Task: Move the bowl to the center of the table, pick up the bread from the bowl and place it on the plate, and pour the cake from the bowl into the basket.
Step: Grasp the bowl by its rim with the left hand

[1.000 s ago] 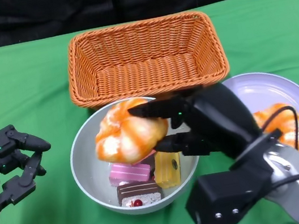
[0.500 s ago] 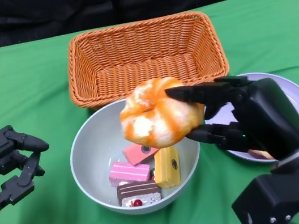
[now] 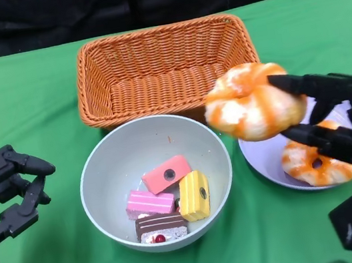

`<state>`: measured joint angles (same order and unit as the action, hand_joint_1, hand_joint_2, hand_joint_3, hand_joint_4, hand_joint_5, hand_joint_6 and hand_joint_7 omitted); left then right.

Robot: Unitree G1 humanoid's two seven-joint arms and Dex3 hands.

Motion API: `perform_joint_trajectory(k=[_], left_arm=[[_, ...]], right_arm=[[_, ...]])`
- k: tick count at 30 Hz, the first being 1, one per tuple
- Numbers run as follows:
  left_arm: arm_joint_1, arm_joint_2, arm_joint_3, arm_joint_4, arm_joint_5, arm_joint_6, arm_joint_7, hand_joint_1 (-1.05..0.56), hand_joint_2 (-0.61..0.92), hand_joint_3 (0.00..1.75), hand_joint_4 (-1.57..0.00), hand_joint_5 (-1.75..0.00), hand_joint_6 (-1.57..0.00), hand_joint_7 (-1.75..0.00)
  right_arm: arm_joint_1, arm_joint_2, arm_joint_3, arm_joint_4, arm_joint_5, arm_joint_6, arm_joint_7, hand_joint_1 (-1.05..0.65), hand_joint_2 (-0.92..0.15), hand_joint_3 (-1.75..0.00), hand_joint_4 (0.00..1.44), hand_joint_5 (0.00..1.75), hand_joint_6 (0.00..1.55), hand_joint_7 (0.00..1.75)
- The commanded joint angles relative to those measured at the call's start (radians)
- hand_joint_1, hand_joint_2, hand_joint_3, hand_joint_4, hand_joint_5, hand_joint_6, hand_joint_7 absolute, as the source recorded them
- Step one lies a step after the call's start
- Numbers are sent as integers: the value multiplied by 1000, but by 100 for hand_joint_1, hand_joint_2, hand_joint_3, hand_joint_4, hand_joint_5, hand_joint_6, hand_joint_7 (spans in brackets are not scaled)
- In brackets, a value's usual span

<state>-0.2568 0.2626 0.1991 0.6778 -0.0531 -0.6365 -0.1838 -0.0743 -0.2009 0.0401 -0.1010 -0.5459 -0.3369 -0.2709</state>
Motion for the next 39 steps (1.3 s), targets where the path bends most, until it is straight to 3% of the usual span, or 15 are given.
perform_joint_trajectory(k=[1, 5, 9, 11, 39], left_arm=[[-2, 19, 6, 12, -8, -14, -4, -4, 72, 71, -82, -143, -80, -113], [-4, 19, 5, 16, -5, -20, -1, -4, 73, 70, -82, -143, -81, -112], [-6, 17, 6, 19, -10, -19, -5, -4, 73, 71, -82, -144, -81, -111], [-3, 17, 4, 14, -6, -16, 0, -4, 73, 70, -82, -144, -81, -111], [0, 24, 8, 17, 1, -23, 7, -4, 74, 68, -82, -143, -82, -111]], right_arm=[[4, -20, -43, 30, 11, 7, -28, -11, -89, -1, 76, 145, 123, 6], [-12, -25, -64, 84, 13, 3, -42, -10, -88, 0, 75, 149, 123, 7], [-46, -40, -73, 167, -4, 29, -61, -11, -88, 0, 81, 125, 122, 6], [-61, -41, -72, 198, -5, 36, -69, -10, -87, 0, 82, 121, 122, 6], [-274, -91, -4, 618, -17, 73, -158, -12, -88, 0, 81, 120, 119, 3]])
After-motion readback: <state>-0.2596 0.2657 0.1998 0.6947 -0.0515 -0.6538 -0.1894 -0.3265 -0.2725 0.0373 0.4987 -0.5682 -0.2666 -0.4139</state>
